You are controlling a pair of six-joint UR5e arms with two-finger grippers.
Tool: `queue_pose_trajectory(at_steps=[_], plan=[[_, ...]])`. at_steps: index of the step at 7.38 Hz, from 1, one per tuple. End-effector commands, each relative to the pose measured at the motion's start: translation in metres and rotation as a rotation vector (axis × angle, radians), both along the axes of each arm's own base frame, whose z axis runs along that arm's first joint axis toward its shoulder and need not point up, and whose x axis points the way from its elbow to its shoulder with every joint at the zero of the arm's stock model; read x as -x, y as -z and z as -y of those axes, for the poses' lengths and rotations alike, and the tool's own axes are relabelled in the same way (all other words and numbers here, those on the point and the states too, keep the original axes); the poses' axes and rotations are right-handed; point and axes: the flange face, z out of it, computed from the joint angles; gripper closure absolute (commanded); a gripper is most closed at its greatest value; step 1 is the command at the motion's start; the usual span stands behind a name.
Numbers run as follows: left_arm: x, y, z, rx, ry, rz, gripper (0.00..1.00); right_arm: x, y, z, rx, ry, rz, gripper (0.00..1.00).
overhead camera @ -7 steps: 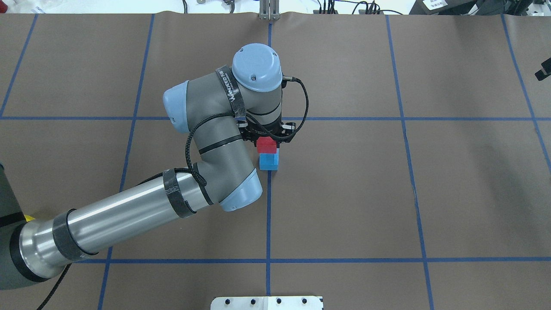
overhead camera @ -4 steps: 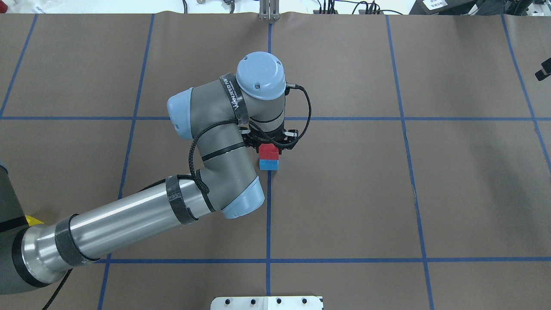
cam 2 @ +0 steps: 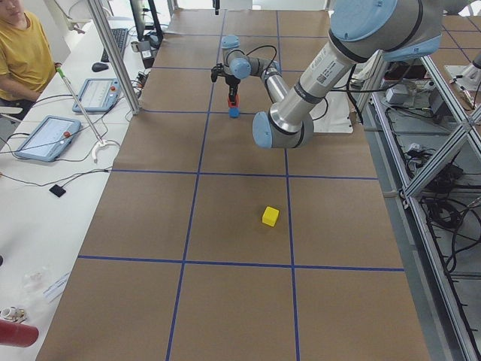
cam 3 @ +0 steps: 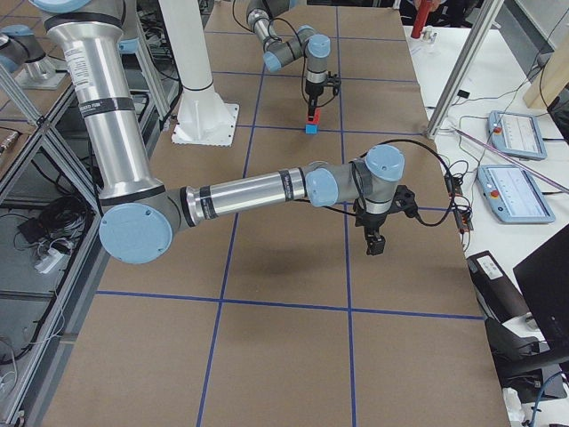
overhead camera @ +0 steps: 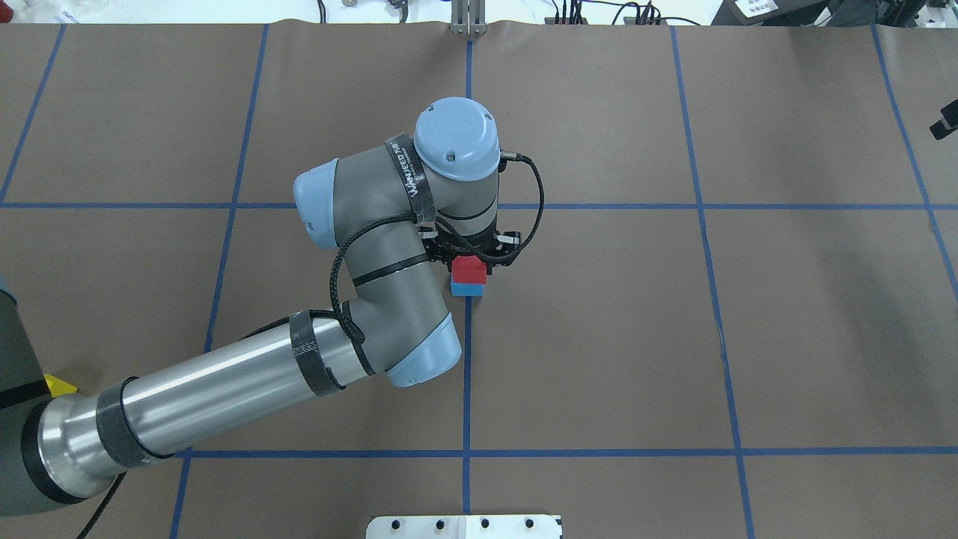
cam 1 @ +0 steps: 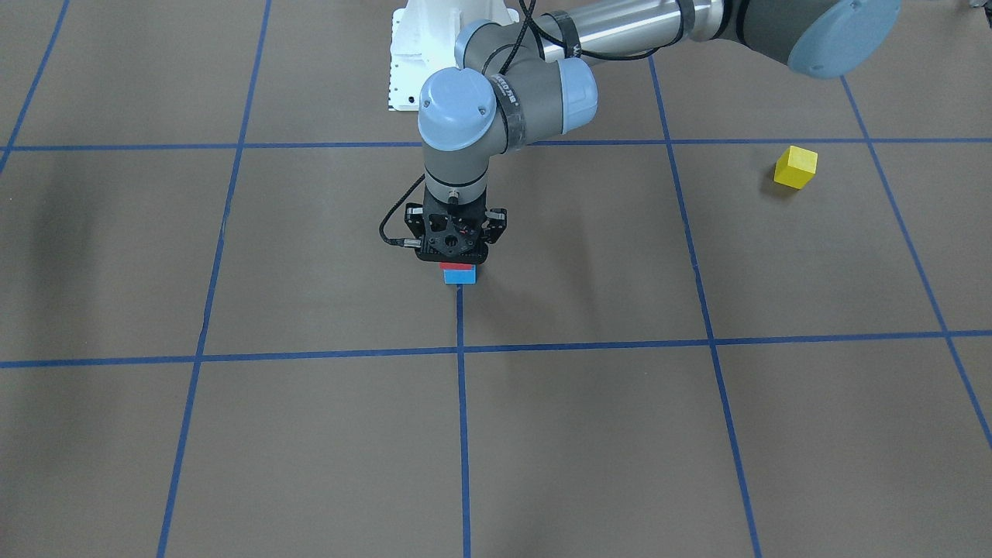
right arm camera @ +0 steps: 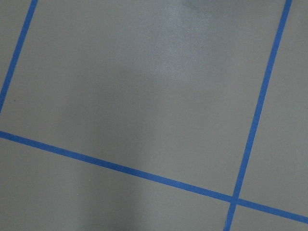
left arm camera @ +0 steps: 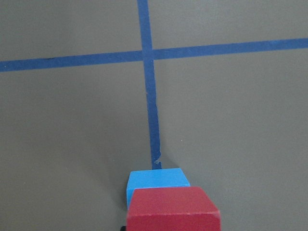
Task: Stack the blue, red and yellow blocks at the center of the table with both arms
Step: 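Lower the red cube onto the blue cube and open the left gripper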
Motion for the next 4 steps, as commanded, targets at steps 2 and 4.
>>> queue_pose_trajectory(at_steps=[2,4], plan=[[0.0070,-0.0108,-0.0039,0.004,0.001,0.000,0.93,0.0000,0.0006,0.0003,0.000,-0.001,0.000,0.00],[0.0063,-0.0074,-0.0049,0.009,0.007,-0.004,0.90,0.0002,0.0009,0.0003,-0.001,0.000,0.002,0.00]])
